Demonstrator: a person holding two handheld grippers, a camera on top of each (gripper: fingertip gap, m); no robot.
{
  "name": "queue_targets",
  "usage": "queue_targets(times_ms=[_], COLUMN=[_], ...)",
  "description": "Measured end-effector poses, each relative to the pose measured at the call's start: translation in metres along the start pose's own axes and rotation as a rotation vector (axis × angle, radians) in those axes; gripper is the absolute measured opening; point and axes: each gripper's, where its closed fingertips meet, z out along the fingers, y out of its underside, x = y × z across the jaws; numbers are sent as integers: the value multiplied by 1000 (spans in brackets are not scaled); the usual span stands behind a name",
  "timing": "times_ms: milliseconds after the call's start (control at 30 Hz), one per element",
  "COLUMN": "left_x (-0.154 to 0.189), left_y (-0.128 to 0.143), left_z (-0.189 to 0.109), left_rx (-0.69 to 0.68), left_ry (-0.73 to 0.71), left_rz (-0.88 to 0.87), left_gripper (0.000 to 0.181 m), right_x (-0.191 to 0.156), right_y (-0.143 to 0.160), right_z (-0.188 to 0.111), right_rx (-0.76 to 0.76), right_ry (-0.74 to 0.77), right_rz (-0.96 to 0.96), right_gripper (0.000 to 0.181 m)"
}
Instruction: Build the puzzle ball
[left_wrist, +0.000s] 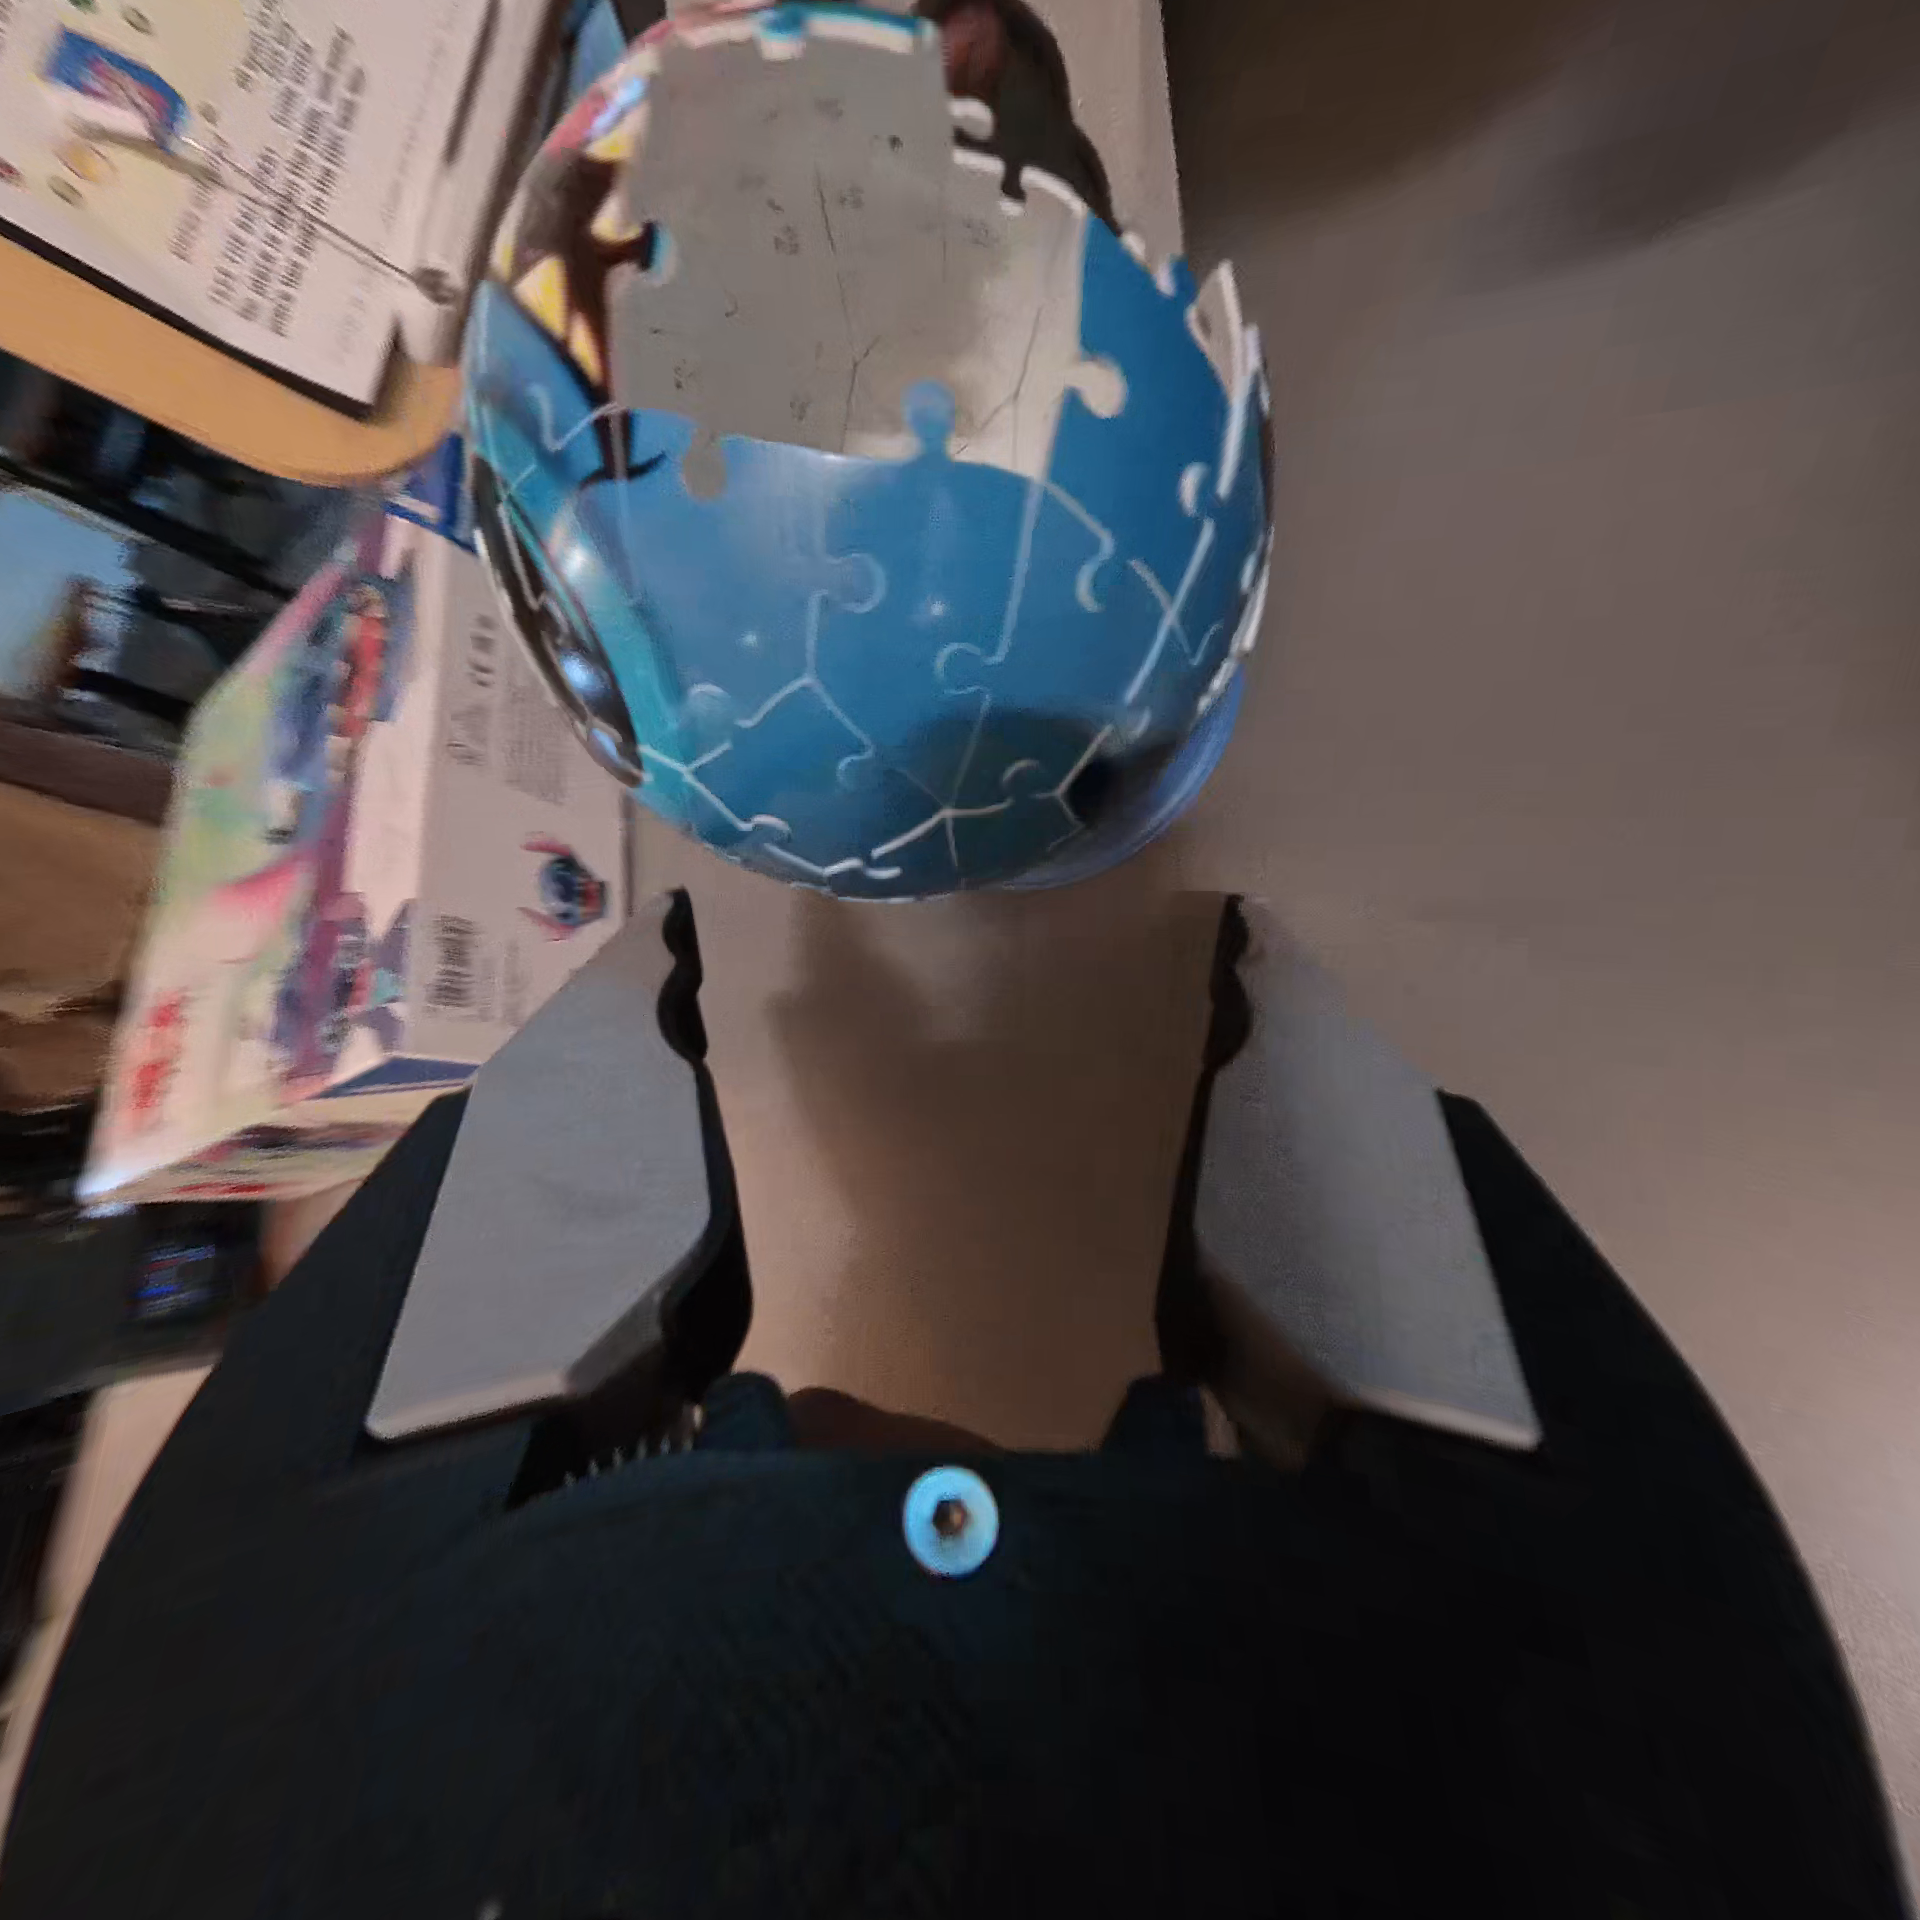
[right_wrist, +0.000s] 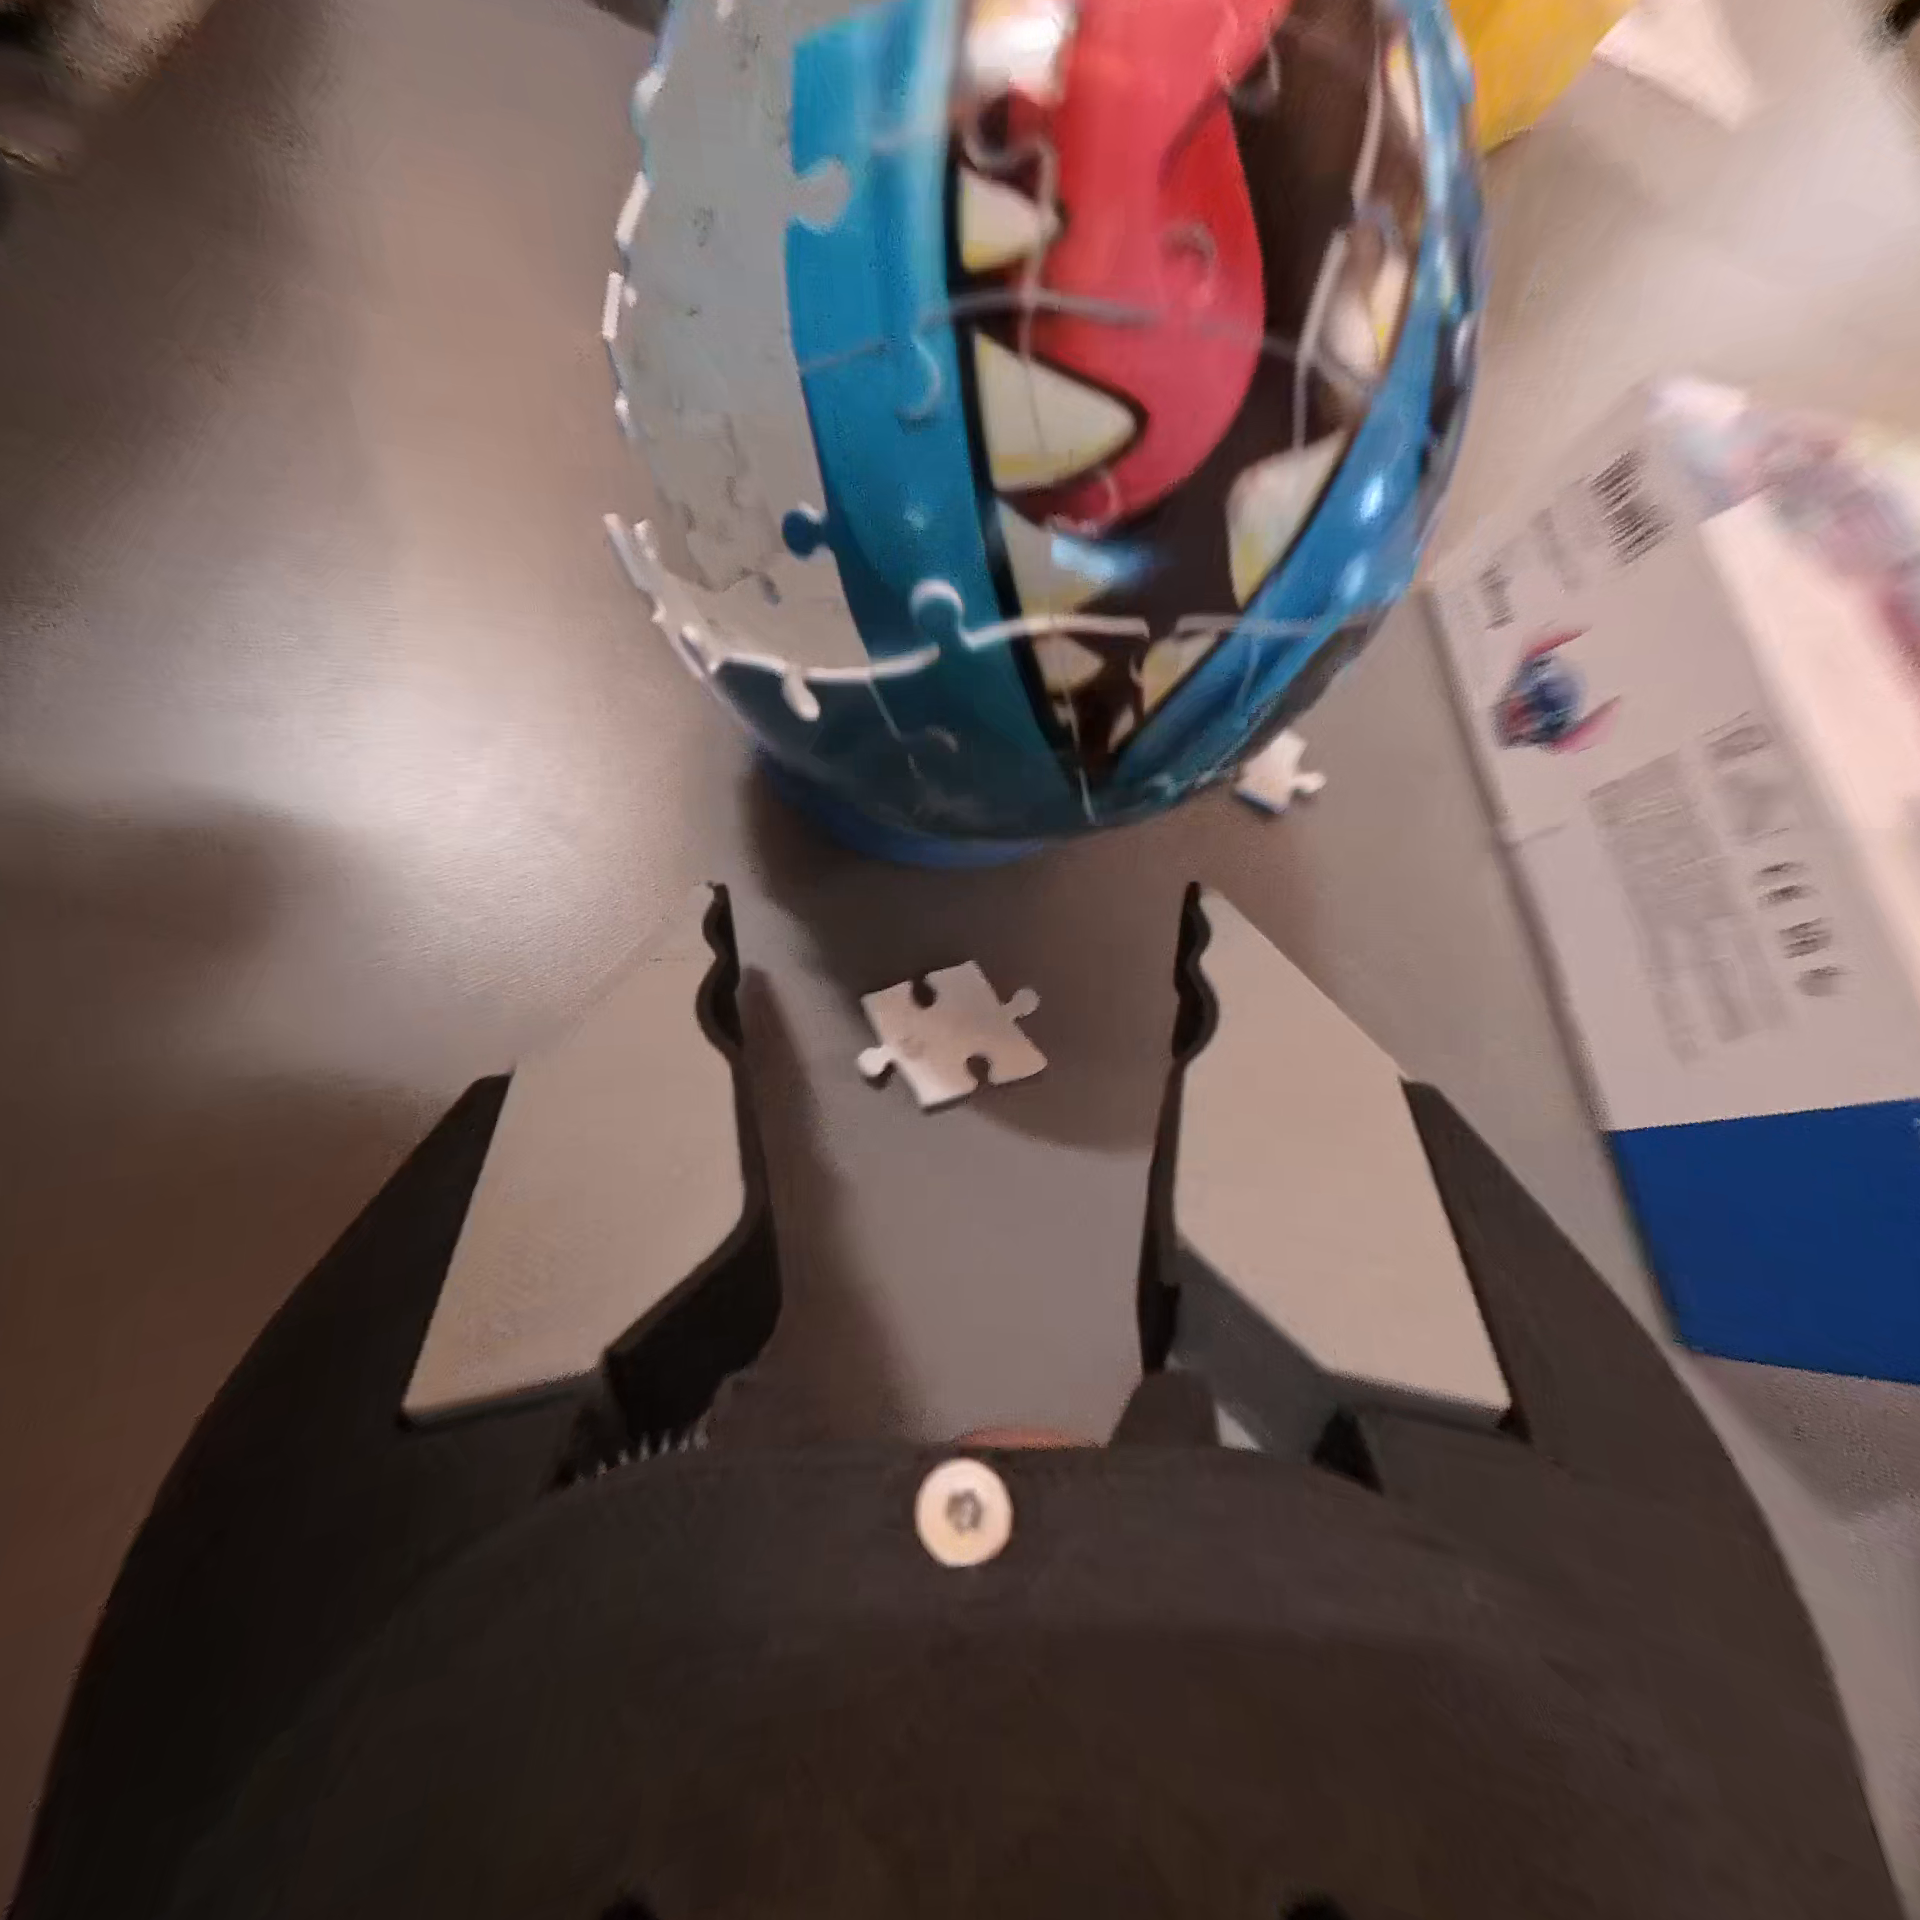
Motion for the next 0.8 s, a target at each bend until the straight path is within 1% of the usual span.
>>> queue_targets(times_ms=[67, 133, 200, 267, 367, 467, 567, 667, 800], left_x=[-1, -6, -7, -3, -7, -11, -23, -36, -42], left_y=[-2, -2, -3, -4, -3, -2, 4, 0, -1], left_z=[2, 7, 14, 20, 27, 31, 32, 28, 22], left_rx=[29, 23, 12, 5, 2, 2, -46, -64, -82], left_ry=[92, 136, 177, 207, 151, 92, -23, -151, -225], left_rz=[-72, -87, -80, -70, -22, 23, 110, 259, 312], left_gripper=[97, 99, 100, 104, 103, 102, 102, 102, 103], right_x=[1, 9, 11, 12, 9, 6, 16, 23, 35], right_y=[2, -3, -14, -18, -18, -22, -21, -21, -14], right_z=[-3, -3, 1, 7, 16, 18, 15, 13, 12], right_rx=[22, 60, 99, 93, 67, 74, 63, 42, -10], right_ry=[-86, -115, -144, -148, -151, -161, -71, 30, 155], right_rz=[91, 144, 169, 162, 115, 73, 11, -85, -150], right_gripper=[88, 95, 95, 93, 95, 91, 86, 80, 74])
